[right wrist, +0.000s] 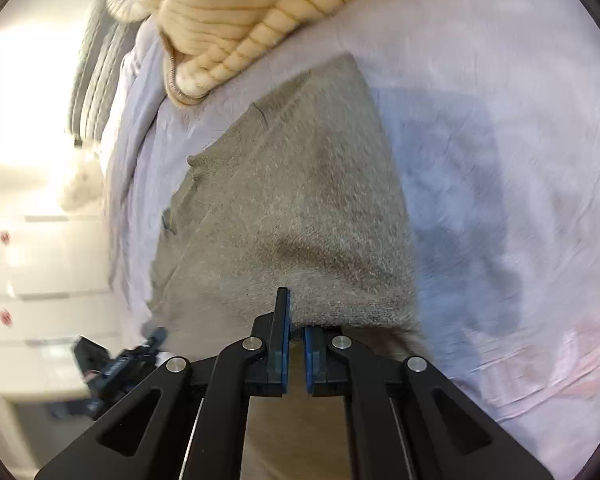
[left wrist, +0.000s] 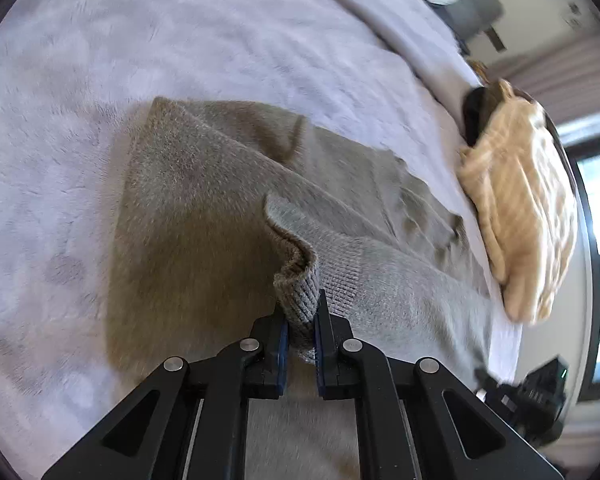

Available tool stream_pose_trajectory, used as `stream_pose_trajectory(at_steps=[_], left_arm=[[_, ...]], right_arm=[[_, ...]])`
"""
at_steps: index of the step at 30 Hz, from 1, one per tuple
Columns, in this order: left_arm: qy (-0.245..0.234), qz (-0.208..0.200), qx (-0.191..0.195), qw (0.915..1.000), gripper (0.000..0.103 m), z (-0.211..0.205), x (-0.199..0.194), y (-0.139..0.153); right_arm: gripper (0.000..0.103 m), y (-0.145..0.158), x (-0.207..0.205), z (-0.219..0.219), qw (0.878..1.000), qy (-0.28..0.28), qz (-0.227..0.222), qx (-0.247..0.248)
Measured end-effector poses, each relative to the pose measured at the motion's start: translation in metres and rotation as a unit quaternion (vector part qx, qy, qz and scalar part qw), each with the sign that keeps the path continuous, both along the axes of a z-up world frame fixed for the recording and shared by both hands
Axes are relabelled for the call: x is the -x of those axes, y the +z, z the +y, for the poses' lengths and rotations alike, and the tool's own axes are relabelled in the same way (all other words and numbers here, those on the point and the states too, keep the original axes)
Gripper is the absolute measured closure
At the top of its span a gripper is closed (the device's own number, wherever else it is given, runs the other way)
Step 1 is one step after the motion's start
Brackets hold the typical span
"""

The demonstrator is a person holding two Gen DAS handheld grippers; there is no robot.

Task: Fold small clothes

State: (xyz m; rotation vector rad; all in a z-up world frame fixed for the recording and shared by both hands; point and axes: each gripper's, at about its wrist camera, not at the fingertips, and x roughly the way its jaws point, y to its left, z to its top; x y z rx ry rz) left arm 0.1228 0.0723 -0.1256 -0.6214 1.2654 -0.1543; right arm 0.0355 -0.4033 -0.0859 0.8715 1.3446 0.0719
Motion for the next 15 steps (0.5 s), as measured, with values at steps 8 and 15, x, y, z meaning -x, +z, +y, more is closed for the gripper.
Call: stream_pose_trajectory(at_steps=[8,15], left_arm=[[-0.016,0.032,-0.039,0.9986,0.088,-0.009,0.027,-0.02],[0.003,0.03,-0.113,0.9931,0.085,0.03,0.036,0.004]], right_arm=[[0.09,-0.019,0.02,-0.039,0.999,0.027,0.043,0.011],[0.042,0.027,0.031,-0.052,0.995,0.057,-0.001,0.076]])
